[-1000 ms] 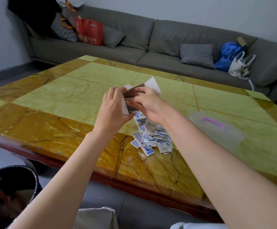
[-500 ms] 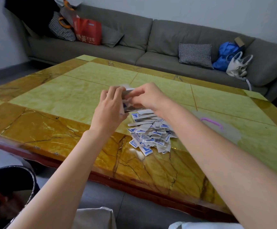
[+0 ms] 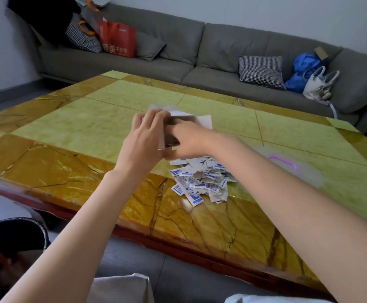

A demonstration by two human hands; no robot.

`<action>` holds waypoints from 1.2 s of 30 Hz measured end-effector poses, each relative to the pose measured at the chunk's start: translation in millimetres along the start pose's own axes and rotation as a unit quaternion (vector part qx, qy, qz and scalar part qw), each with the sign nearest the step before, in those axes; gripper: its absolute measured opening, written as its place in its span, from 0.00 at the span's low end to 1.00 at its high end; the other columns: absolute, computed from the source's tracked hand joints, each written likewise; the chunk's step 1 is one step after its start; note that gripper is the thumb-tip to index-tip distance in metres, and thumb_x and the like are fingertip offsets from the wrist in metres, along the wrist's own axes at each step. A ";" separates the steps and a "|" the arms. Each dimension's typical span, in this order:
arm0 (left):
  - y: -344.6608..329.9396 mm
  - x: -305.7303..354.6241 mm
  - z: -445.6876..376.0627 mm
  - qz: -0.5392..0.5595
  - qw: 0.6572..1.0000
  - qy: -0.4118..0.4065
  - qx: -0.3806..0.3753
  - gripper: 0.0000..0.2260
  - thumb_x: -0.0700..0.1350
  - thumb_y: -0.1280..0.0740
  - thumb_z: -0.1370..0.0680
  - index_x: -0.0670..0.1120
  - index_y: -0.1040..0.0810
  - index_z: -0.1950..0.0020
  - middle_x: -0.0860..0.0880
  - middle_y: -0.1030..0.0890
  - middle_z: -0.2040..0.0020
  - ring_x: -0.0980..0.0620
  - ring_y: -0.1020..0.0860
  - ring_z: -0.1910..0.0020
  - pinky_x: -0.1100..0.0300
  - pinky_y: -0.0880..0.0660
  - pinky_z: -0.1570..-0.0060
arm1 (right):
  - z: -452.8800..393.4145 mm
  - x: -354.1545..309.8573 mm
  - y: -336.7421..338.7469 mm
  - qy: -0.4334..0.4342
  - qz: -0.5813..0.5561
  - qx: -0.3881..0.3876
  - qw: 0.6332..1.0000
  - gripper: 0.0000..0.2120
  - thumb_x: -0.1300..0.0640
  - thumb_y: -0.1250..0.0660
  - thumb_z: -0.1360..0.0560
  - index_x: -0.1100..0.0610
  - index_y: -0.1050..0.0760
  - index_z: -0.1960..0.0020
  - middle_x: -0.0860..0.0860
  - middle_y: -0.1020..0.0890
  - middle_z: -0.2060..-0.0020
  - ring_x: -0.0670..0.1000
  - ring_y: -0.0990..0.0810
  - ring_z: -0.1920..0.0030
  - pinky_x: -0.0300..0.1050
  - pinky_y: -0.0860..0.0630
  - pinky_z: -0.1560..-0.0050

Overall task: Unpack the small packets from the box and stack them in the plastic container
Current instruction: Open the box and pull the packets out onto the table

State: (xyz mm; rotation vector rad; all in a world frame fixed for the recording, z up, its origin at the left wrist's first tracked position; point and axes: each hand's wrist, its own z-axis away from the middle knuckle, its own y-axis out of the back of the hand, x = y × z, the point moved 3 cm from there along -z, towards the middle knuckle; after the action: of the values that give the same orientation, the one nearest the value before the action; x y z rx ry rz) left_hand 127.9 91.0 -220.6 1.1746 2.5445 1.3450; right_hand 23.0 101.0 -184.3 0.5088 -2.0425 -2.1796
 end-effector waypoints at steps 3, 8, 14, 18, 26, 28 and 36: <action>-0.2 8.1 0.9 0.021 0.998 -0.058 0.000 0.32 0.39 0.24 0.37 0.41 0.30 0.35 0.43 0.27 0.38 0.41 0.30 0.42 0.47 0.26 0.51 | -17.6 15.6 -20.3 -0.043 0.125 -0.091 0.987 0.31 0.49 0.32 0.29 0.55 0.38 0.29 0.57 0.34 0.32 0.58 0.33 0.33 0.50 0.32 0.34; -4.8 8.5 4.7 0.023 0.995 -0.098 -0.008 0.31 0.38 0.24 0.38 0.41 0.29 0.36 0.44 0.26 0.39 0.47 0.33 0.45 0.48 0.24 0.53 | -22.9 13.7 -36.2 -0.038 0.111 -0.089 0.989 0.13 0.60 0.40 0.26 0.57 0.30 0.41 0.56 0.24 0.44 0.56 0.25 0.44 0.49 0.27 0.40; -2.1 2.7 4.8 0.002 0.996 -0.084 0.014 0.30 0.37 0.23 0.37 0.39 0.29 0.37 0.41 0.25 0.39 0.40 0.28 0.46 0.46 0.25 0.52 | -13.0 6.2 -29.6 -0.072 0.042 -0.067 0.994 0.16 0.66 0.45 0.23 0.60 0.31 0.37 0.57 0.23 0.46 0.54 0.27 0.56 0.43 0.29 0.58; -2.1 3.3 6.6 -0.002 0.996 -0.092 0.024 0.30 0.38 0.24 0.36 0.38 0.29 0.37 0.41 0.25 0.39 0.40 0.29 0.46 0.47 0.25 0.50 | -7.8 5.3 -23.9 -0.070 -0.017 -0.055 0.996 0.18 0.68 0.45 0.24 0.60 0.32 0.35 0.55 0.24 0.52 0.51 0.28 0.62 0.38 0.31 0.69; -7.9 -8.9 6.8 -0.020 0.998 -0.058 0.032 0.30 0.41 0.23 0.35 0.38 0.29 0.36 0.40 0.25 0.39 0.37 0.27 0.46 0.46 0.26 0.49 | 11.9 15.2 -12.3 0.024 -0.148 0.100 0.984 0.09 0.66 0.36 0.26 0.58 0.20 0.50 0.51 0.19 0.54 0.47 0.26 0.54 0.36 0.32 0.58; -9.6 -10.2 6.5 -0.022 0.998 -0.049 0.029 0.30 0.40 0.23 0.35 0.38 0.30 0.36 0.40 0.26 0.39 0.38 0.28 0.46 0.46 0.26 0.49 | 17.5 20.2 -7.6 0.028 -0.147 0.142 0.979 0.09 0.67 0.36 0.26 0.60 0.18 0.52 0.52 0.17 0.54 0.47 0.24 0.55 0.33 0.29 0.56; -7.8 -25.6 9.5 -0.025 0.999 0.042 0.019 0.32 0.39 0.25 0.33 0.41 0.33 0.33 0.44 0.30 0.34 0.40 0.34 0.40 0.43 0.25 0.51 | 44.7 50.6 19.3 -0.033 -0.097 0.250 0.963 0.14 0.70 0.41 0.26 0.60 0.18 0.54 0.45 0.18 0.62 0.42 0.27 0.60 0.32 0.36 0.55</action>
State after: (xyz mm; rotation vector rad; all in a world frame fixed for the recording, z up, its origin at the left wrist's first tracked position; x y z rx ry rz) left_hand 144.8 78.7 -239.8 1.0747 2.6501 1.3702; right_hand -41.4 126.2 -171.9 0.7174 -2.6936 -1.7697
